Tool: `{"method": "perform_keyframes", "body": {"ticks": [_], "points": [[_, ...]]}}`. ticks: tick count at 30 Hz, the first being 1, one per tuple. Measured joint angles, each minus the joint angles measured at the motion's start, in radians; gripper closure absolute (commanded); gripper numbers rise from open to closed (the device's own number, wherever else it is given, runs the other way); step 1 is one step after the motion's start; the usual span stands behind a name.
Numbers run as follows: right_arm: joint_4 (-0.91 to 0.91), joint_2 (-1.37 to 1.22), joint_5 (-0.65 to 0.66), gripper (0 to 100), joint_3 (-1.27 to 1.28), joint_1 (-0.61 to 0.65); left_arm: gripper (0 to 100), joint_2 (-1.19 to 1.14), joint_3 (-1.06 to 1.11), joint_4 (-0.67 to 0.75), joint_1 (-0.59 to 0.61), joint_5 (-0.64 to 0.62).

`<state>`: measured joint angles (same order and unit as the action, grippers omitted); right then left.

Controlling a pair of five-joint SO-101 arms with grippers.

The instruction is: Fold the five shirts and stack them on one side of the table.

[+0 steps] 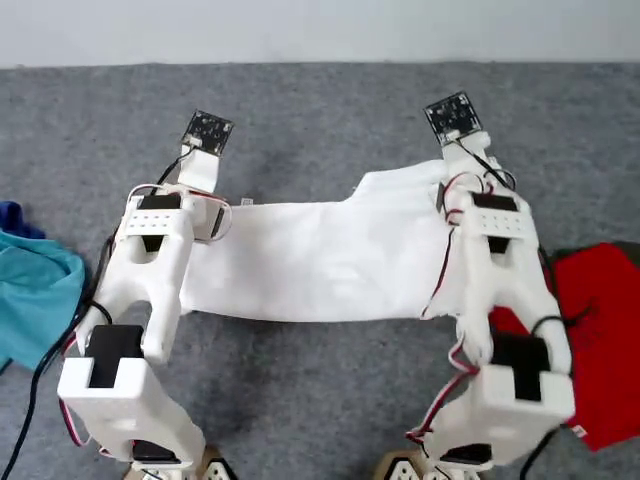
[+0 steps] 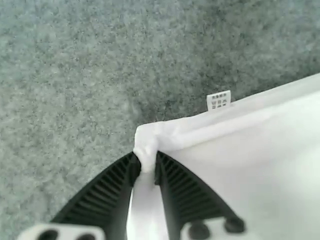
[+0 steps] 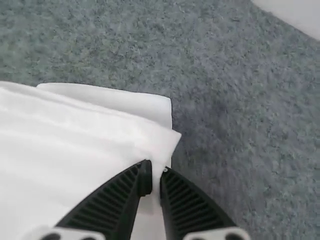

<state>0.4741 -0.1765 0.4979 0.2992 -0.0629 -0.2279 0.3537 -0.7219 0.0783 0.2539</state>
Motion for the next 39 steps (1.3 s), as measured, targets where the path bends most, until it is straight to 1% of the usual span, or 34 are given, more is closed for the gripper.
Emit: {"method": "perform_keyframes", "body": {"ticks": [6,10,13,19,27,29,33,35,39], "points": [[0.064,-0.132,0.000,98.8,-0.153,0.000,98,0.000,-0.008,-0.005,0.000,0.000],[0.075,-0.199,0.000,98.8,-0.230,0.000,98,0.000,-0.086,-0.098,-0.009,-0.003],[0.075,-0.238,0.000,98.8,-0.267,0.000,98,-0.005,-0.140,-0.132,-0.018,-0.003],[0.075,-0.276,0.000,98.8,-0.298,0.000,98,-0.132,-0.196,-0.150,-0.018,-0.003],[0.075,-0.276,0.000,98.1,-0.299,0.000,98,-0.278,-0.367,-0.269,-0.018,-0.003],[0.075,-0.276,0.000,95.0,-0.299,0.000,98,-0.293,-0.387,-0.273,-0.018,-0.003],[0.075,-0.276,0.000,82.4,-0.299,0.000,90,-0.308,-0.416,-0.278,-0.018,-0.003],[0.075,-0.276,0.000,80.2,-0.299,-0.002,88,-0.311,-0.423,-0.278,-0.017,-0.003],[0.075,-0.276,0.000,77.3,-0.299,-0.003,88,-0.313,-0.428,-0.278,-0.017,-0.003]]}}
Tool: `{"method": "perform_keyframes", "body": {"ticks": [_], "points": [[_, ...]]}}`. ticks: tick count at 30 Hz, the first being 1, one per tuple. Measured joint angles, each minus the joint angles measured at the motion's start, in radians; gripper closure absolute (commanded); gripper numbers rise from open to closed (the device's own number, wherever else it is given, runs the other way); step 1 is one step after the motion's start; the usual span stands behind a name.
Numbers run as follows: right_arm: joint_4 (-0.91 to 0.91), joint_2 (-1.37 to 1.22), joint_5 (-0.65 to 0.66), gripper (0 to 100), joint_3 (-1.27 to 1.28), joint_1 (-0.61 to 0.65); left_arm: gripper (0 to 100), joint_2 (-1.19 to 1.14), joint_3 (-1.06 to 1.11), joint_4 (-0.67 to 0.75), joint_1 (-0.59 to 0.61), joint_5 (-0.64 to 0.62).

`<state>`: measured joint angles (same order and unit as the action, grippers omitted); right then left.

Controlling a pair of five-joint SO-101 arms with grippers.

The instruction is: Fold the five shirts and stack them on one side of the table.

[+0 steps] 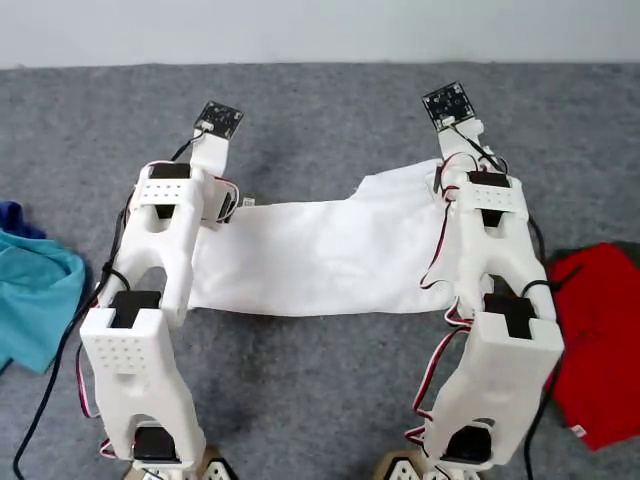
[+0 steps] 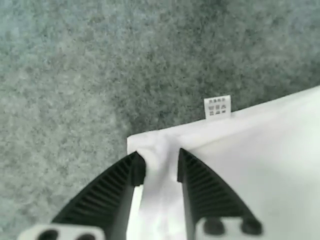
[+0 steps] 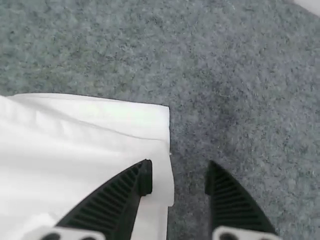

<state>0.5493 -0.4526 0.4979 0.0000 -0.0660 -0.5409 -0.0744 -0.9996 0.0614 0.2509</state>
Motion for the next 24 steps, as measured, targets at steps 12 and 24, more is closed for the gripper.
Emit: {"method": "perform_keyframes", "body": {"ticks": [12,24], "points": [[0.684,0.178,0.005,77.2,-0.313,-0.087,89,0.144,-0.305,-0.545,0.089,0.006],[0.977,0.384,0.005,77.2,-0.055,-0.097,92,0.261,0.157,-0.640,0.163,0.084]]}}
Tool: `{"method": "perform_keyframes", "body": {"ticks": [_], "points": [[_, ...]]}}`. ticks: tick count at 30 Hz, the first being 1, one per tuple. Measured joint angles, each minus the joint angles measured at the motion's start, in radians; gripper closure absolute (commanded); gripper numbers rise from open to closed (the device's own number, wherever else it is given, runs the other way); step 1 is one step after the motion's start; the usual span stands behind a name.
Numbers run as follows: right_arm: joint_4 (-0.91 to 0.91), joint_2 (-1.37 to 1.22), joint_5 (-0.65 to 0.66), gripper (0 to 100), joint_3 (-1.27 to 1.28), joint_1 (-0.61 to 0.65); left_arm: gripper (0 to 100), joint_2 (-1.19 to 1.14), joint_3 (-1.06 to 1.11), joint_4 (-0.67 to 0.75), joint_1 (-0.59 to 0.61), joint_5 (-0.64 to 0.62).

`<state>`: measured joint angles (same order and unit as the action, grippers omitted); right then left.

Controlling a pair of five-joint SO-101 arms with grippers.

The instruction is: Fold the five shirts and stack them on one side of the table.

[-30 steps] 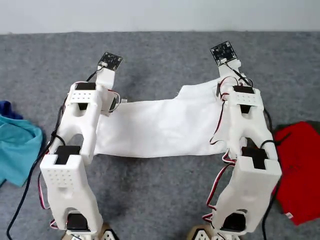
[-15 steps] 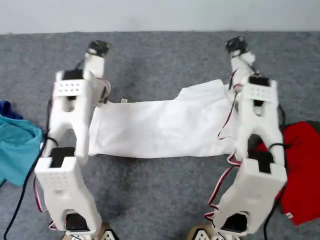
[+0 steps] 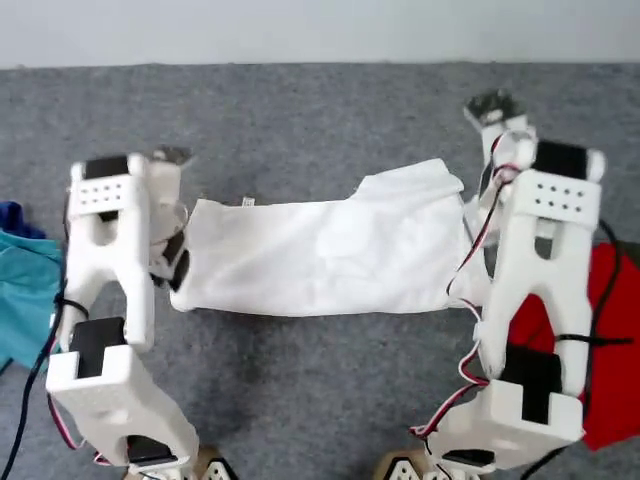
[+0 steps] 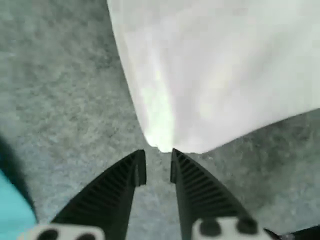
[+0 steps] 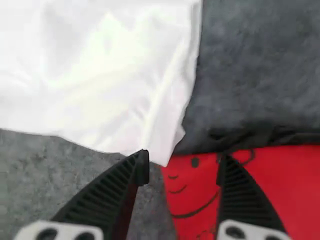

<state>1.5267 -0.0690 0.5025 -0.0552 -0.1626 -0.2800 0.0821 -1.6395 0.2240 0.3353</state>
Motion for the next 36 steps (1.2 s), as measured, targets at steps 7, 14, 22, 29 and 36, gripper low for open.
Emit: {"method": "perform_keyframes", "body": {"ticks": [7,14,22,29,36], "points": [[-0.269,0.000,-0.040,77.2,0.315,-0.034,92,0.012,0.118,0.080,-0.064,-0.014],[-0.446,0.000,-0.035,77.2,0.470,-0.083,92,0.012,0.124,0.089,-0.163,-0.014],[-0.605,0.000,0.051,77.2,0.569,-0.152,92,0.012,0.124,0.089,-0.169,-0.014],[-0.519,0.040,0.052,77.2,0.528,-0.161,92,0.012,0.124,0.089,-0.169,-0.014],[-0.425,0.239,0.052,77.2,0.503,-0.161,92,0.012,0.124,0.011,-0.169,0.041]]}}
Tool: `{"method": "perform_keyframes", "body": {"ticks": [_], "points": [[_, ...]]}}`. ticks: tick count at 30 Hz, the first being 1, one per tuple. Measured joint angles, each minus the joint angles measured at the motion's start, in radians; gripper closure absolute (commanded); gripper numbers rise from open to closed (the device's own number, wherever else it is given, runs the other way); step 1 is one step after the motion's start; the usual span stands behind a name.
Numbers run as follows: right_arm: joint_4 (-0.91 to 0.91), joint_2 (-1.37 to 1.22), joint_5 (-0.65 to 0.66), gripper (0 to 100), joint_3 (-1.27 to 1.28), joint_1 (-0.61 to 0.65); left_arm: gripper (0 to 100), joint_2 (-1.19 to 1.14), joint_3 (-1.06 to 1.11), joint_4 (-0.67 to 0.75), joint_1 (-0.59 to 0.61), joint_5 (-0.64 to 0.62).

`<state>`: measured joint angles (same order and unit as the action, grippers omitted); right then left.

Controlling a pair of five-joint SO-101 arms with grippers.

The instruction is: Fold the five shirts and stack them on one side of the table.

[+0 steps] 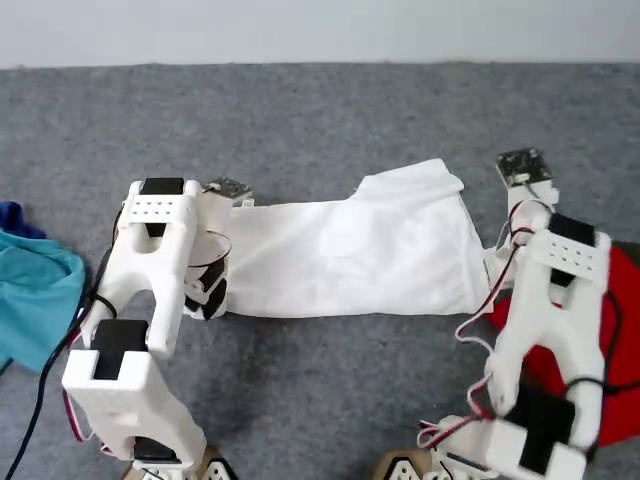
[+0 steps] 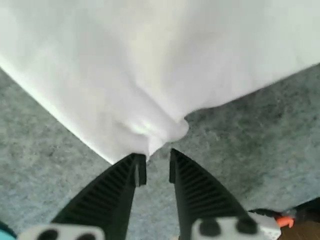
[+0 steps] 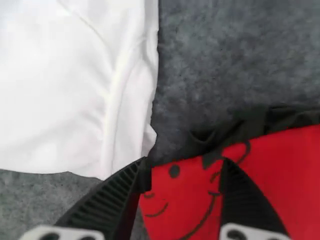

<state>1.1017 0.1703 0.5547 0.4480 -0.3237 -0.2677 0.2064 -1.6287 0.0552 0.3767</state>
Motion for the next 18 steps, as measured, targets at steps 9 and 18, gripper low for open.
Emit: {"method": "perform_keyframes", "body": {"ticks": [9,18], "points": [[0.049,0.100,0.000,77.2,0.020,0.054,92,0.000,-0.040,-0.032,0.011,0.011],[-0.003,0.098,-0.049,77.2,0.140,0.166,92,0.002,-0.219,-0.098,0.166,0.012]]}}
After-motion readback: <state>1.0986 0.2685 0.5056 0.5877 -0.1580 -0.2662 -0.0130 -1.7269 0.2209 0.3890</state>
